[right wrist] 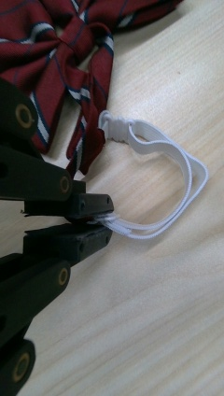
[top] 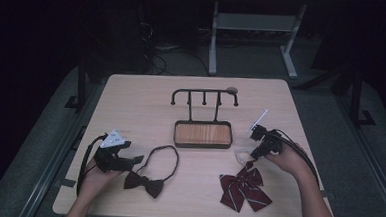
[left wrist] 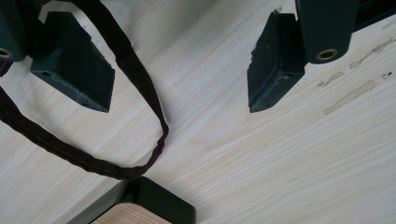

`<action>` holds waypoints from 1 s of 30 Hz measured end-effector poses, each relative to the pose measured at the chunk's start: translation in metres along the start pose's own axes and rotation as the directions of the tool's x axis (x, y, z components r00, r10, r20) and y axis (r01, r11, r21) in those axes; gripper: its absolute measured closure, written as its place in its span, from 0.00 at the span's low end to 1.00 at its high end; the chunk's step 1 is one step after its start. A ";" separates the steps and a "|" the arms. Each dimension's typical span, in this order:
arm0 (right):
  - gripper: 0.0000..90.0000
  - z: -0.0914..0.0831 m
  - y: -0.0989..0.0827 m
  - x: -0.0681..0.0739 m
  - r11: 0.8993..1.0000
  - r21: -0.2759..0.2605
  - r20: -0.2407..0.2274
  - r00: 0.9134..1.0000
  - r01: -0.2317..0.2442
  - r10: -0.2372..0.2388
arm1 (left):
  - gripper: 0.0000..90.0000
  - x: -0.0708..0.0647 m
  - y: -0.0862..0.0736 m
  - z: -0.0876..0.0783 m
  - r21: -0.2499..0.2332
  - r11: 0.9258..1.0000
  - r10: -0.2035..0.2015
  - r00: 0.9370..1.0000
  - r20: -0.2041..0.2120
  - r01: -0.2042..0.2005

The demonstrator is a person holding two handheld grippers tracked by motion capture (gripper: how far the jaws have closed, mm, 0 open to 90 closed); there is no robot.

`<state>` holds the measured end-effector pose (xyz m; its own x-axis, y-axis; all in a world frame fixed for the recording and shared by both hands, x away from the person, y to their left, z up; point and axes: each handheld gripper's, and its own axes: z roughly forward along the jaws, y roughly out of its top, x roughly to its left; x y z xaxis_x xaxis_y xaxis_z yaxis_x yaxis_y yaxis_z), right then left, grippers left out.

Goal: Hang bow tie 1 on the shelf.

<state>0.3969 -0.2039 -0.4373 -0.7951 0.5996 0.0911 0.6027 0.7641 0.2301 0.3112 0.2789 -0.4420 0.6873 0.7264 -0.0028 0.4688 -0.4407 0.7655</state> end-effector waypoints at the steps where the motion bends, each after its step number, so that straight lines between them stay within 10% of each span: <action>1: 0.92 -0.002 0.000 0.001 1.000 0.003 0.003 1.000 -0.001 0.001 | 0.26 0.000 0.000 0.000 0.000 1.000 0.001 1.000 -0.001 -0.001; 30: 0.92 -0.080 0.017 0.035 0.980 -0.074 -0.076 0.979 0.182 -0.188 | 0.26 0.000 0.000 0.000 0.001 1.000 0.000 1.000 0.000 0.000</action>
<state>0.3742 -0.1887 -0.3524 -0.8969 0.4257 0.1195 0.4409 0.8407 0.3143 0.3112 0.2783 -0.4419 0.6872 0.7265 -0.0027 0.4695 -0.4413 0.7648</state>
